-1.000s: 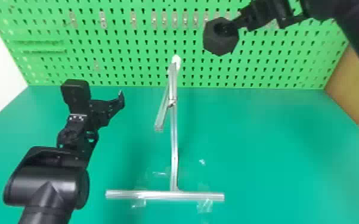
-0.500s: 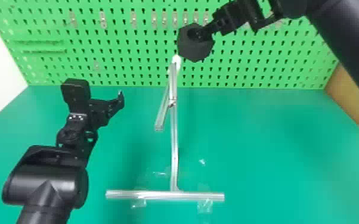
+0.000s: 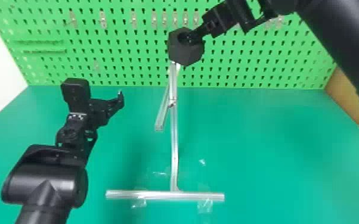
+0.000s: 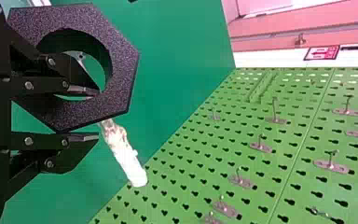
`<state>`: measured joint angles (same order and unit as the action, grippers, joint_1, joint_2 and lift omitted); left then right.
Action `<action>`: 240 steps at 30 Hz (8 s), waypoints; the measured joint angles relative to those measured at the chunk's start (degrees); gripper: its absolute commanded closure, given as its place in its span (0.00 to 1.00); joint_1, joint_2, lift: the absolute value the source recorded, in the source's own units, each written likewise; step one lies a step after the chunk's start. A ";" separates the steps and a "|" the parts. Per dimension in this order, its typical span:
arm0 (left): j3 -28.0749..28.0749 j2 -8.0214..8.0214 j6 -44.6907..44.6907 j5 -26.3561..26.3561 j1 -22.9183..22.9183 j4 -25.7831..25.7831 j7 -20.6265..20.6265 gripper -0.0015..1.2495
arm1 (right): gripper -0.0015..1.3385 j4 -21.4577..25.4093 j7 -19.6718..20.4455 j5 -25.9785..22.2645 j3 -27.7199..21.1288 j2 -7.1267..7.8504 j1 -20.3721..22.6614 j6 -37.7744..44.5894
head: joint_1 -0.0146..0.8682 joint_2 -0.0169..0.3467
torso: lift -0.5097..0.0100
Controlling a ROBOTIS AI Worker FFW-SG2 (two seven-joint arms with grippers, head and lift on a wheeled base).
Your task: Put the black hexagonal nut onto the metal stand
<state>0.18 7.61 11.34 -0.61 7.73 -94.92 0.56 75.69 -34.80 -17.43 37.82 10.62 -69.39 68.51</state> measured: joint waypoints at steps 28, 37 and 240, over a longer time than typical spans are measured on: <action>0.19 0.29 0.46 0.23 0.09 0.00 -0.09 0.12 | 0.87 -2.35 0.09 -0.82 1.27 -1.73 -0.11 0.14 | 0.80 0.27 | 0.98; 0.26 0.37 0.53 0.26 0.09 0.00 -0.30 0.12 | 0.87 -2.90 0.09 -1.31 1.23 -2.11 0.42 -0.31 | 0.80 0.27 | 0.98; -0.86 0.12 -3.11 -5.49 -2.47 0.48 -3.54 0.12 | 0.05 8.51 37.00 13.39 -36.15 -7.45 57.60 -62.18 | 0.80 0.27 | 0.98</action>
<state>-0.68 7.73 8.22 -6.10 5.26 -94.44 -2.98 84.20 2.20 -4.04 1.67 3.16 -11.79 6.33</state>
